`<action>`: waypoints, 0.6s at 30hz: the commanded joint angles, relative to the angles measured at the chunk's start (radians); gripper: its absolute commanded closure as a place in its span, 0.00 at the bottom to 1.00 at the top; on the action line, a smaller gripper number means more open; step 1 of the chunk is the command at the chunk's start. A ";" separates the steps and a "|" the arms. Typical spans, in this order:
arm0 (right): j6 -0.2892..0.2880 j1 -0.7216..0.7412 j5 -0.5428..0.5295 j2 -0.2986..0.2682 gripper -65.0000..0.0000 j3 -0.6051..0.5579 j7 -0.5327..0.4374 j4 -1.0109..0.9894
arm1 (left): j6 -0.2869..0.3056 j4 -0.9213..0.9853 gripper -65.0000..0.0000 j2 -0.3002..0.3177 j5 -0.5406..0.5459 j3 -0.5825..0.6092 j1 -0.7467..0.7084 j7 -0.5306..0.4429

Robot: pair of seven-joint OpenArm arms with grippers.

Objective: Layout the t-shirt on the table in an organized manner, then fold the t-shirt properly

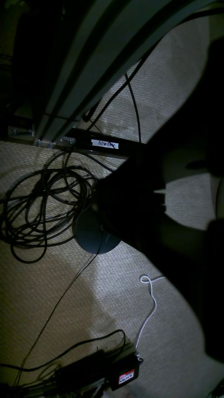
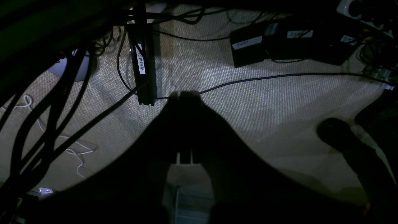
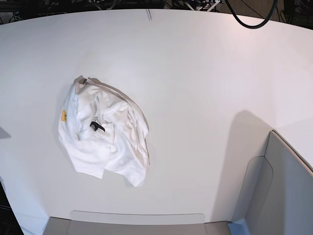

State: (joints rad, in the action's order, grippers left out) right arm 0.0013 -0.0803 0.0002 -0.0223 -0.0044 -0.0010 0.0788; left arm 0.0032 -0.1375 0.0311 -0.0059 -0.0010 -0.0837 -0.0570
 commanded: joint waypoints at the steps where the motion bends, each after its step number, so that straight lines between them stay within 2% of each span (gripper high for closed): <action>1: -0.002 0.001 0.001 -0.006 1.00 -0.003 -0.004 0.002 | -0.007 -0.003 1.00 -0.001 0.002 0.000 -0.004 -0.010; 18: -0.002 -0.006 0.001 -0.008 1.00 -0.004 -0.004 0.002 | -0.007 -0.001 1.00 -0.004 0.004 -0.003 -0.006 -0.010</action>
State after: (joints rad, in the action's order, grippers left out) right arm 0.0013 -0.0837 0.0002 -0.0273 -0.0071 -0.0002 0.0788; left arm 0.0032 -0.1375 0.0303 -0.0059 -0.0017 -0.0841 -0.0570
